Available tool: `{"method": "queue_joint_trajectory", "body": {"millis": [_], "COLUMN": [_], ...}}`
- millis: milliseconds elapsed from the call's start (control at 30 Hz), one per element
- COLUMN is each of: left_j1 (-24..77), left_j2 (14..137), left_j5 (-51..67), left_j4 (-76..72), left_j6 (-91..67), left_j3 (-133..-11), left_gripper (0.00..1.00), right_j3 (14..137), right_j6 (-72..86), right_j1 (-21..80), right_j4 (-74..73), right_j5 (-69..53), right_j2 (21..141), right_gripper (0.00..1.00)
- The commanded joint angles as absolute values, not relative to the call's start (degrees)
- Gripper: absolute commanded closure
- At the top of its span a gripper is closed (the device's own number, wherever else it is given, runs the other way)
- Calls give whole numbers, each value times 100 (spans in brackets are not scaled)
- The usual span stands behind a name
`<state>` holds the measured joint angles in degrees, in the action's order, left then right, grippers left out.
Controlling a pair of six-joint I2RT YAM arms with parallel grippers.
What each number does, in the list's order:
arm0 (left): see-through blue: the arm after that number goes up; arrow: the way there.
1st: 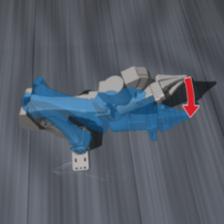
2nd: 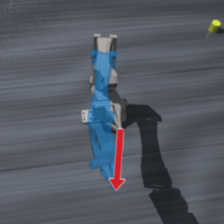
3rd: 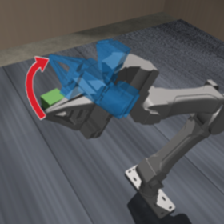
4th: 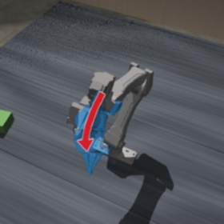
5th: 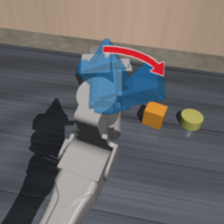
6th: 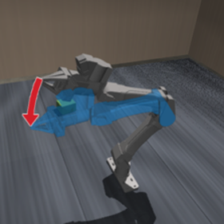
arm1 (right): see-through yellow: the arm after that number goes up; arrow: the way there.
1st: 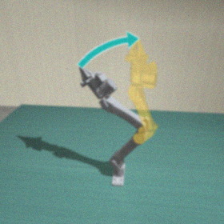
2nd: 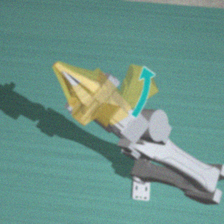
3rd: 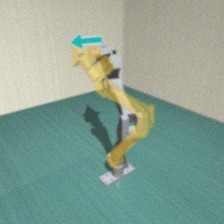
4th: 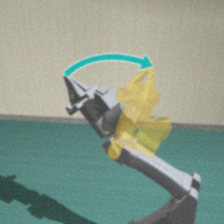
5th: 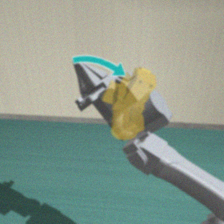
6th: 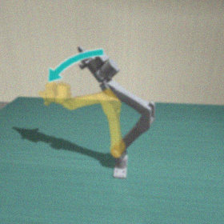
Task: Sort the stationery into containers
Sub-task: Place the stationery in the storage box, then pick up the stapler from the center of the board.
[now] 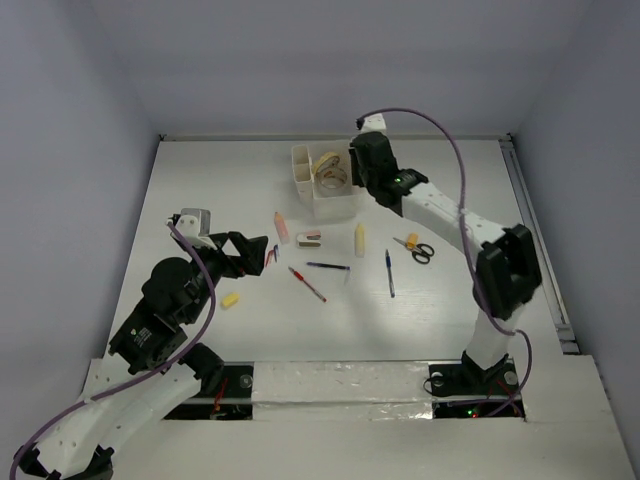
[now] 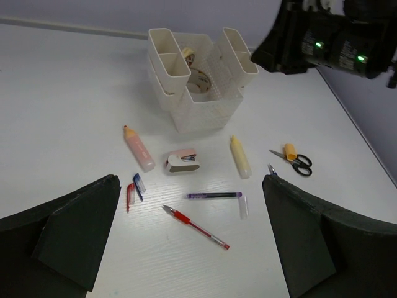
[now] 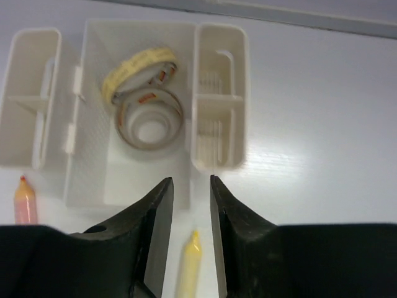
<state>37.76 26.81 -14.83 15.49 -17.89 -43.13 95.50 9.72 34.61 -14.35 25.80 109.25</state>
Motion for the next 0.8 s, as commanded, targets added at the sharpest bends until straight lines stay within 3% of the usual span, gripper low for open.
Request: {"method": "queue_joint_trajectory", "body": {"millis": [0, 200, 333, 567, 767], "left_j1": [3744, 3691, 3639, 3516, 3516], "left_j2": [2646, 2619, 2645, 2540, 2452], "left_j5": [-1442, -1231, -1143, -1125, -1213], "left_j4": [1397, 1310, 1275, 1275, 1248], "left_j6": [-1714, -1688, -1688, -1705, -1714], "left_j3": [-4298, -4289, -4280, -4263, -4263], "left_gripper": [1, 1, 1, 1, 1], "right_j3": [8181, 6251, 5731, 6555, 7891], "right_j6": [1370, 2232, 1664, 327, -833], "right_j1": [3472, 3085, 3233, 4007, 4385], "right_j4": [-906, -905, -545, -1132, -1695], "right_j5": [2961, 1707, -619, -1116, -1090], "right_j2": [9582, 8211, 8112, 9129, 10211], "right_gripper": [65, 72, 58, 32, 27]}}
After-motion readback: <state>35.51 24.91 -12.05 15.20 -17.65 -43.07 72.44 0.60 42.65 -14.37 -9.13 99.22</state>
